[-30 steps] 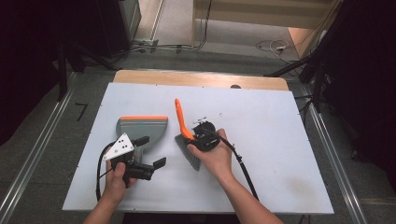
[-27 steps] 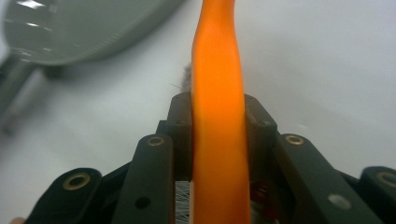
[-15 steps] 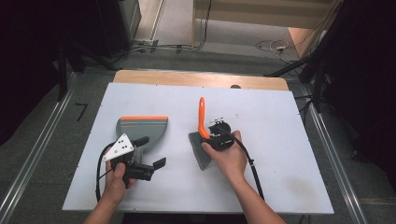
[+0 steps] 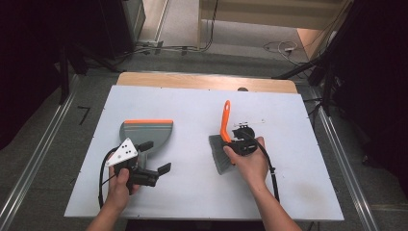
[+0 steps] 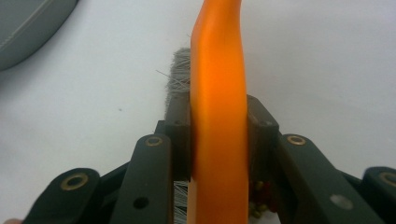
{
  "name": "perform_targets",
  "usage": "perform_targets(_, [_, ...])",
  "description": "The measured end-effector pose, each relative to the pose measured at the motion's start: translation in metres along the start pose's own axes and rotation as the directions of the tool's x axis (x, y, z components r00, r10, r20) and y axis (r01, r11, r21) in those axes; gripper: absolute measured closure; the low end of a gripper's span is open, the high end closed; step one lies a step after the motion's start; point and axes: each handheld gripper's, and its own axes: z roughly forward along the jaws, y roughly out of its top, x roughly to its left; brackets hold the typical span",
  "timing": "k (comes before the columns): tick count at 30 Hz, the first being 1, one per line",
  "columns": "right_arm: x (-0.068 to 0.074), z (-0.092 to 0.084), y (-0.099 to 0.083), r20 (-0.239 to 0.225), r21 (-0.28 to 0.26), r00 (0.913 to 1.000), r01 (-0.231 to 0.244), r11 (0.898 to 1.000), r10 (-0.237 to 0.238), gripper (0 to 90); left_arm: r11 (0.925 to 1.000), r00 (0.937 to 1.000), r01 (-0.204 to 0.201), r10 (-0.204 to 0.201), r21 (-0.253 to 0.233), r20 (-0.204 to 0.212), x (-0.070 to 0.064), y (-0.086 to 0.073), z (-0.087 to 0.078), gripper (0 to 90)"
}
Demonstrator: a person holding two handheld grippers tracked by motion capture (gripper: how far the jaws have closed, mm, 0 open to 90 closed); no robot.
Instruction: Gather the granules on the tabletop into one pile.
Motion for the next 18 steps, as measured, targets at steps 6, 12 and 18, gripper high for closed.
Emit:
perform_targets(6, [-0.013,-0.006,-0.002,0.012,-0.005,0.9996,-0.024,1.000,0.024,67.0,1.0000,1.0000,0.000,0.000,0.003,-0.003,0.000,0.000,0.000,0.0])
perform_targets(12, [-0.026,-0.012,-0.005,0.024,-0.017,0.9988,-0.042,0.999,0.042,66.9,1.0000,1.0000,0.001,-0.001,0.003,-0.003,-0.001,0.000,0.000,0.0])
perform_targets(18, [-0.037,-0.016,-0.007,0.022,-0.016,0.9985,-0.051,0.999,0.051,66.8,1.0000,1.0000,0.002,-0.002,0.001,-0.003,-0.001,0.000,0.000,0.0])
